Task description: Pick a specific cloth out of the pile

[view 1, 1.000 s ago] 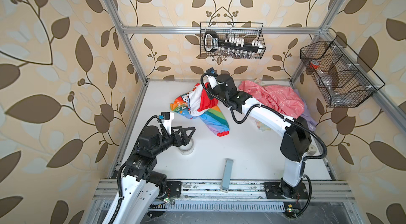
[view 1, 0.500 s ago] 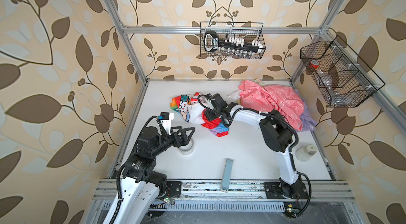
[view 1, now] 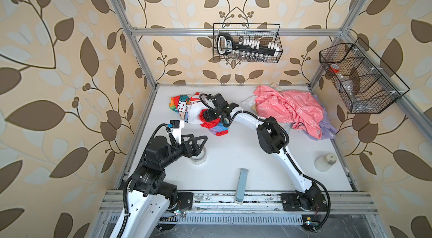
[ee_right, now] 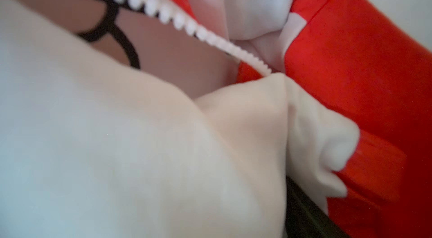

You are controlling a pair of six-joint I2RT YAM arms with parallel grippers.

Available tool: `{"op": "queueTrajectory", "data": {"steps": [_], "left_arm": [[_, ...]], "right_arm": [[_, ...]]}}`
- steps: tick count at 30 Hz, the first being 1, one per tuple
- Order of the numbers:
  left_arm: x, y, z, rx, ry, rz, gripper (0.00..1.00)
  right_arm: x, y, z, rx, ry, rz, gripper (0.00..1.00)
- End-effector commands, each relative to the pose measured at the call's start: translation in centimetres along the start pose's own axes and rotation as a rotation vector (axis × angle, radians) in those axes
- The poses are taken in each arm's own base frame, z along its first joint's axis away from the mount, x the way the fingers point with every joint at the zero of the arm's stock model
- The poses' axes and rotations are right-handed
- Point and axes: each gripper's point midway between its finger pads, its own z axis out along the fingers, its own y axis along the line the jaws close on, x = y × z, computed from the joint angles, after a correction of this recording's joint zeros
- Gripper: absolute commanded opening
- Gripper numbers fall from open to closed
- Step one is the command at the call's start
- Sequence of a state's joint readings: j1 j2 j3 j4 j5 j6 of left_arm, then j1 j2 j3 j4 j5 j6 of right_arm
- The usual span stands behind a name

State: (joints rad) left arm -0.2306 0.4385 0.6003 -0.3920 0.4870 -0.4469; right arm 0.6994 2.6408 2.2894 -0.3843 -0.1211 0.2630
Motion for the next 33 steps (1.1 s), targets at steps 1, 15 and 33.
{"op": "queueTrajectory", "data": {"steps": [1,15,33], "left_arm": [[-0.6,-0.3,-0.1,0.011,-0.034,0.023,0.99],[-0.6,0.5,0.3,-0.028,-0.033,0.022,0.99],[-0.8,0.8,1.2,-0.027,-0.017,0.044,0.99]], "right_arm": [[2.9,3.3,2.3,-0.11,0.083,0.014,0.82],[-4.2,5.9,-4.3,-0.122,-0.131,-0.065,1.0],[-0.3,-1.5,-27.1,0.238,-0.185,-0.024,1.0]]}}
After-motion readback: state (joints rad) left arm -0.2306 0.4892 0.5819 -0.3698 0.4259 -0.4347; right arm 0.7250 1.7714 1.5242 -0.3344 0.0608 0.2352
